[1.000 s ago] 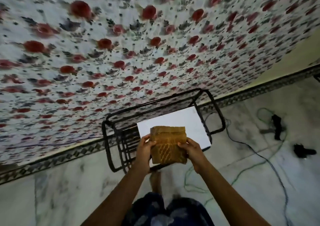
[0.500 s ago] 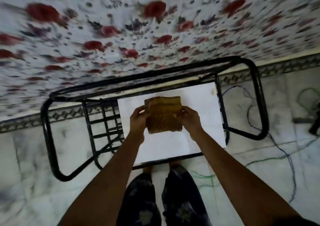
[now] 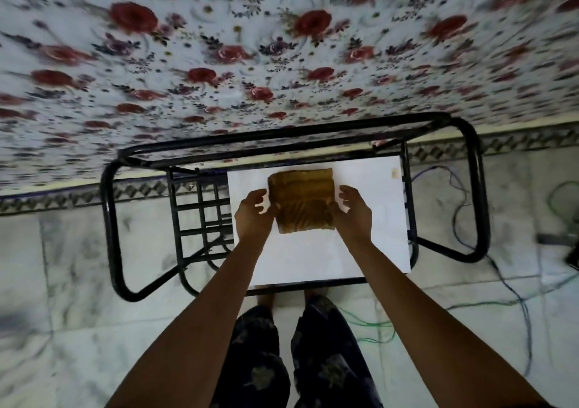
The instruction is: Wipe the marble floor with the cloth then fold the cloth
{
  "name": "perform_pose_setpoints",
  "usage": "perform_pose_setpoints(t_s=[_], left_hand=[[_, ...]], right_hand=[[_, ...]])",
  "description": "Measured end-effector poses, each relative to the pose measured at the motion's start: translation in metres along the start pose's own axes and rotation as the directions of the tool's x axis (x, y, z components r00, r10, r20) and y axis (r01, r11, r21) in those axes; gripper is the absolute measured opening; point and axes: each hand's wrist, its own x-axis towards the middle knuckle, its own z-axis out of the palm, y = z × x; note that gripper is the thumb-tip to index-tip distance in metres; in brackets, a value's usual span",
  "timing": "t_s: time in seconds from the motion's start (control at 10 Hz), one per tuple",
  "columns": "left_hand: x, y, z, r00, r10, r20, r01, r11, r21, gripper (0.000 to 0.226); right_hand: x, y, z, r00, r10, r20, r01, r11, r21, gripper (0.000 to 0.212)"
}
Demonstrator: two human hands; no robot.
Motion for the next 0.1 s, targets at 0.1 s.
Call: perform_pose_setpoints(t_s=[0.1], left_hand=[[-0.0361,0.0146,-0.0198,0.99,0.137,0.022,-0.138,0.989,0.055,0.037]], right_hand=[[-0.0411,-0.0196,-0.0195,0.99,-0.139,0.009,0.138,0.99,0.02,0.035]])
